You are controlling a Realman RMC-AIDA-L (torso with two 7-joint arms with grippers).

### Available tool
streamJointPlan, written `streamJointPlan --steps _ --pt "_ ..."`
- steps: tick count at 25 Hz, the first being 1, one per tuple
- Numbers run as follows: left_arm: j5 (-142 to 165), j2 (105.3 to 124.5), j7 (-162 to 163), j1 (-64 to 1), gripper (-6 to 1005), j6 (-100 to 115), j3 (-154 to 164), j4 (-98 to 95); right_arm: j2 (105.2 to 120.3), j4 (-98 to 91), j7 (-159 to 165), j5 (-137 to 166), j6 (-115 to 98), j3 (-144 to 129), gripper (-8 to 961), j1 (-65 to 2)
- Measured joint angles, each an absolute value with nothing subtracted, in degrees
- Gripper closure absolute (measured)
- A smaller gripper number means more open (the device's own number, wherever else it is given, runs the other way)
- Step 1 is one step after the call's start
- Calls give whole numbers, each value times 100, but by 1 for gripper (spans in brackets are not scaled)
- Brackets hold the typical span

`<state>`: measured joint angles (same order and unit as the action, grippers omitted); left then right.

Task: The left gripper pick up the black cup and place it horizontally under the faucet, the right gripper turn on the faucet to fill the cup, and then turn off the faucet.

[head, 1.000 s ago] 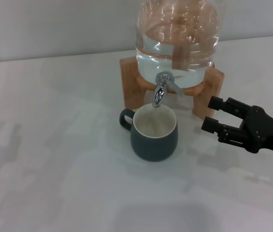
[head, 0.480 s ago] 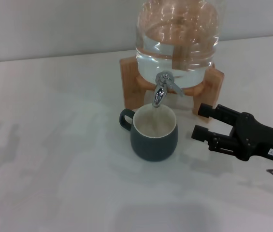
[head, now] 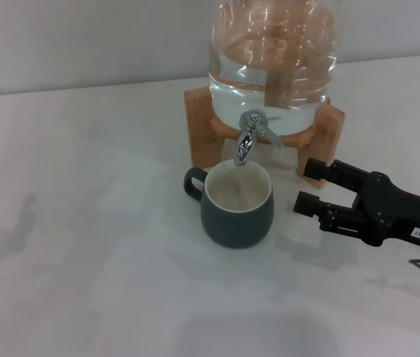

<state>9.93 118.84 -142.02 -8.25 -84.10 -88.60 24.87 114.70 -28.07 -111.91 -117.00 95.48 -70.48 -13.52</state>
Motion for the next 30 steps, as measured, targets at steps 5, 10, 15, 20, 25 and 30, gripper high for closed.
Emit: streamJointPlan --steps 5,10,15,20,25,30 --pt "977 11887 -14203 -848 350 -8412 -8861 2487 11485 -2811 -11173 -11701 9560 -7148 111 -1381" --pt "972 11891 -14204 -848 175 -8411 -8859 2487 11509 -2813 -11174 -11747 9546 -7343 111 -1454" --pt "980 11903 -14203 -867 105 -8409 -8859 2487 11529 -2813 -11179 -11836 9499 -7537 111 -1572" --pt "991 11902 -14196 -858 105 -8379 -8859 2487 11536 -2846 -11182 -11975 9289 -7663 111 -1664" --pt "1001 11900 -14182 -855 105 -8361 -8859 2451 11547 -2974 -11177 -12227 8709 -7977 111 -1735" --pt "993 11900 -14177 -884 104 -8373 -8859 2343 11549 -3116 -11166 -12341 8525 -8088 111 -1713"
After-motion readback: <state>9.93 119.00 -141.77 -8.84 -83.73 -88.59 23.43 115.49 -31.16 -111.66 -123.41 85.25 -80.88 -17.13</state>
